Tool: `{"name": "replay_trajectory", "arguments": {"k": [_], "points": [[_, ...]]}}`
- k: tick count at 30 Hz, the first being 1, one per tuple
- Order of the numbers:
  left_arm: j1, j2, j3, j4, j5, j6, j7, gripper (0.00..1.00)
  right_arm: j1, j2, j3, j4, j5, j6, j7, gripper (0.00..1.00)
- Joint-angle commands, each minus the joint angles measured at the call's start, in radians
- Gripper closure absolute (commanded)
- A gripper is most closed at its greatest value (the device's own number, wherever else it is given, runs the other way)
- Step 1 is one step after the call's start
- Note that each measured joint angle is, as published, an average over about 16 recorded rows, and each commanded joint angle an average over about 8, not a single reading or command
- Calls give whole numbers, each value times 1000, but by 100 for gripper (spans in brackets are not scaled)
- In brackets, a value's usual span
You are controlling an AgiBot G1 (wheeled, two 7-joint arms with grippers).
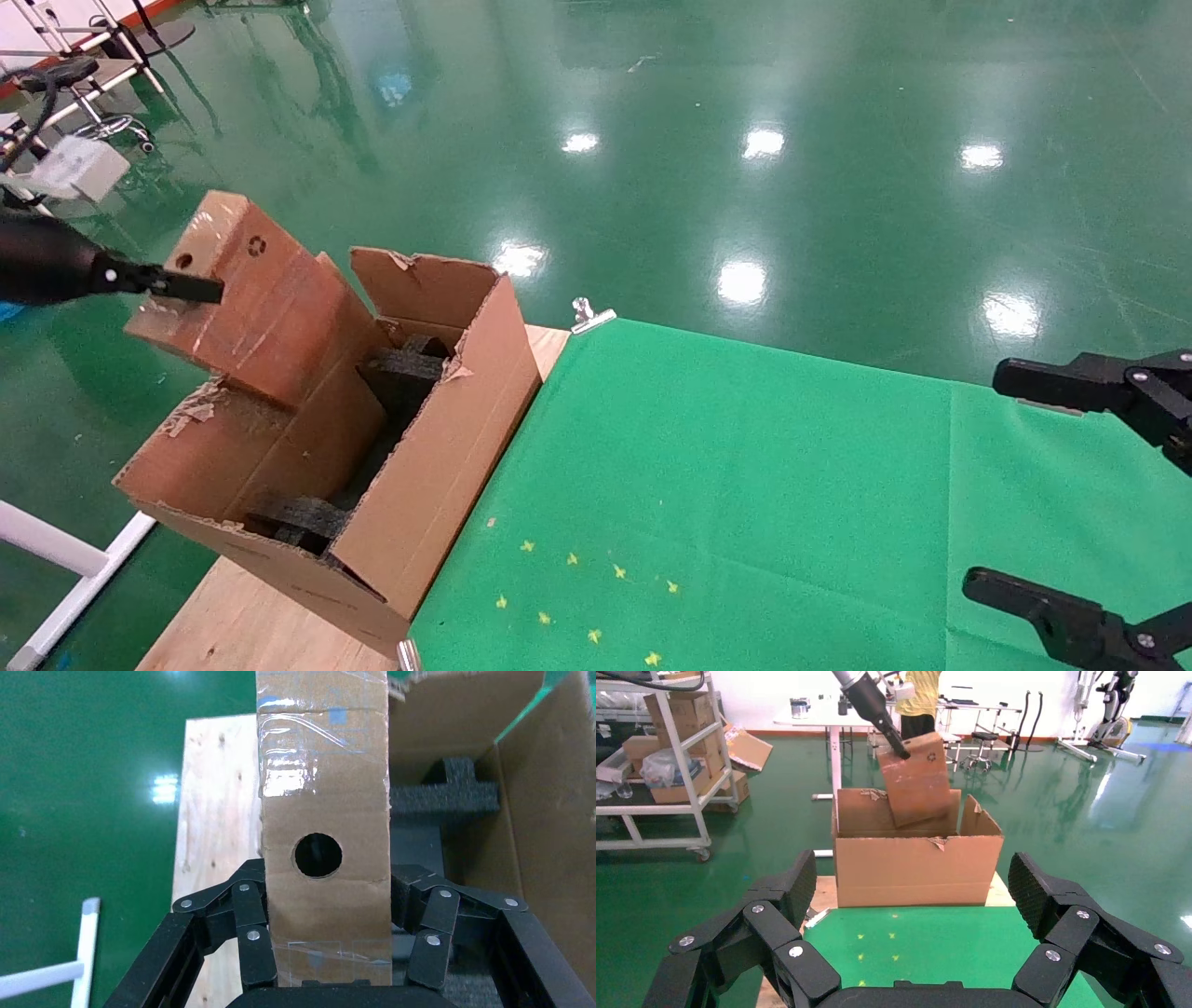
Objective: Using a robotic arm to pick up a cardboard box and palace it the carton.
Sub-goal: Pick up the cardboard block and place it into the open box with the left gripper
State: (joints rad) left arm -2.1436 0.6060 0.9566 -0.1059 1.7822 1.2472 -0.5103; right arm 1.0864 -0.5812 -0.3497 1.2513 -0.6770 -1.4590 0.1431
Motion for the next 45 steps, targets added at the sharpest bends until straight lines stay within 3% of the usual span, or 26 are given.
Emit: {"name": "replay_trajectory", "arguments": {"k": [1, 17, 45], "points": [[7, 4, -1, 20, -3, 1, 14, 100, 0, 0, 0, 0, 0, 0, 0, 0], [147, 49, -8, 107, -15, -99, 44, 100, 0, 0, 0, 0, 0, 0, 0, 0], [361, 130, -44, 128, -66, -257, -14, 100, 0, 0, 0, 0, 0, 0, 0, 0]]}}
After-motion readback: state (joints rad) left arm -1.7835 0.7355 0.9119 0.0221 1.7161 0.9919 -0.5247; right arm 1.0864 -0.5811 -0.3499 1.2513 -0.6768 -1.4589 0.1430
